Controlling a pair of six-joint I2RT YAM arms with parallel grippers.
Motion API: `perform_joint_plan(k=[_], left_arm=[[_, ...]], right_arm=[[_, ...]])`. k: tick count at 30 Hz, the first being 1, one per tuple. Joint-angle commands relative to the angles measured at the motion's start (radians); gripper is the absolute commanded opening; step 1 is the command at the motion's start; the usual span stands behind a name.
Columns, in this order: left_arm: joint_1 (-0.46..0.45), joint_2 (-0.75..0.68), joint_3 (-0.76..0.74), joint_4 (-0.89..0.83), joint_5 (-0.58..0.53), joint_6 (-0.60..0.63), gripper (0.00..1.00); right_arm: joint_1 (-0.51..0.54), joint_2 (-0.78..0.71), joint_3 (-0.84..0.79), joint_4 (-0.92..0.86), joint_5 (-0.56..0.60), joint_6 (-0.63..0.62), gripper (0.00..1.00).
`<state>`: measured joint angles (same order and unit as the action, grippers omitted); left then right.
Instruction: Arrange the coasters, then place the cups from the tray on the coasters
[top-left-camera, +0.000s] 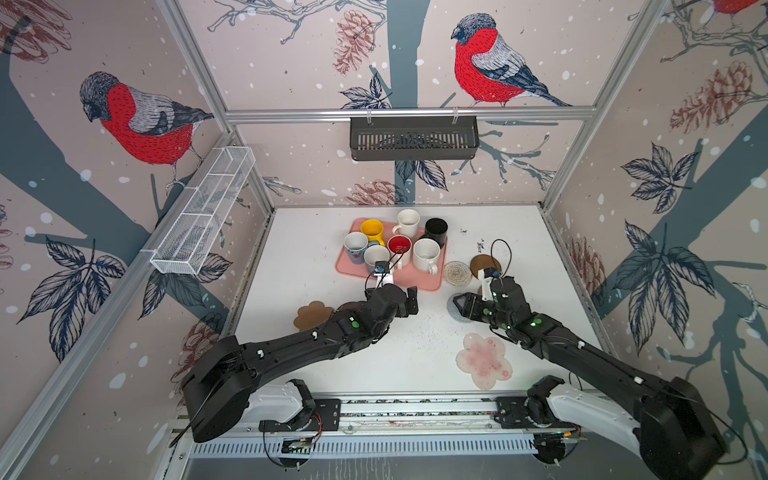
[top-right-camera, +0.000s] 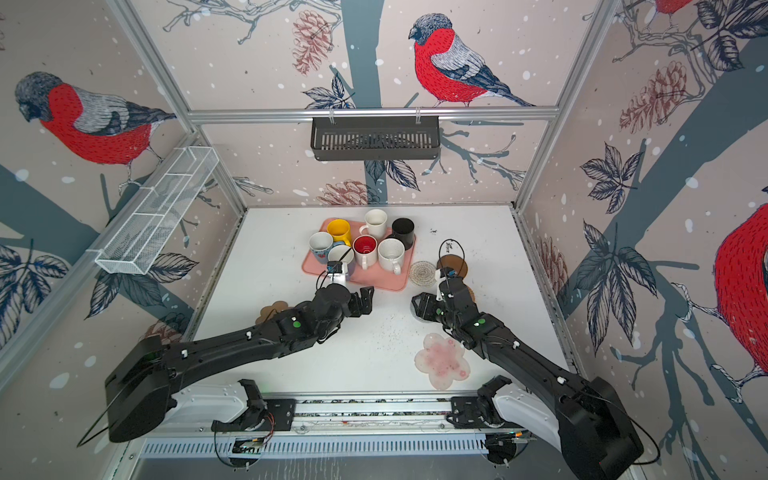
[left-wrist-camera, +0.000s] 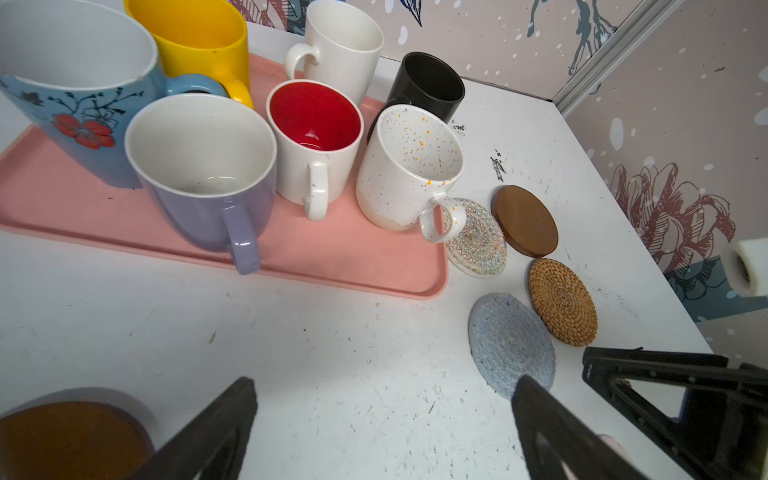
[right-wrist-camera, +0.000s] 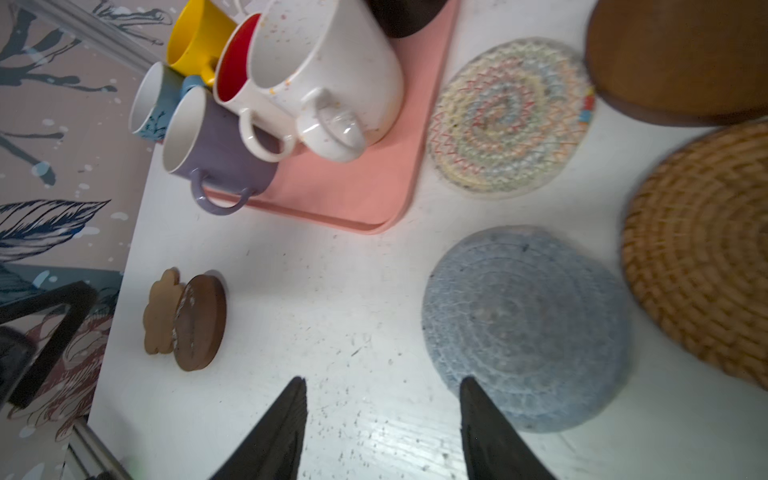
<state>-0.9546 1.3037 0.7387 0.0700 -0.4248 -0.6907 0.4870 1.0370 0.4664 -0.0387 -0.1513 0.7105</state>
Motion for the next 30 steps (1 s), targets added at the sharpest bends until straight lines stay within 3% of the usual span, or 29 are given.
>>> perform_joint_plan(k=[1, 9, 30], left_arm=[[-0.003, 0.030, 0.031, 0.022, -0.006, 0.018, 0.96], [0.000, 0.045, 0.019, 0.047, -0.034, 0.035, 0.97], [0.071, -0.064, -0.124, 0.085, -0.010, 0.007, 0.96]], right_arm=[[-0.047, 0.029, 0.003, -0.001, -0.037, -0.050, 0.56], [-0.083, 0.200, 0.062, 0.031, -0.076, -0.089, 0.37], [-0.054, 0.380, 0.060, 0.129, -0.112, -0.057, 0.34]])
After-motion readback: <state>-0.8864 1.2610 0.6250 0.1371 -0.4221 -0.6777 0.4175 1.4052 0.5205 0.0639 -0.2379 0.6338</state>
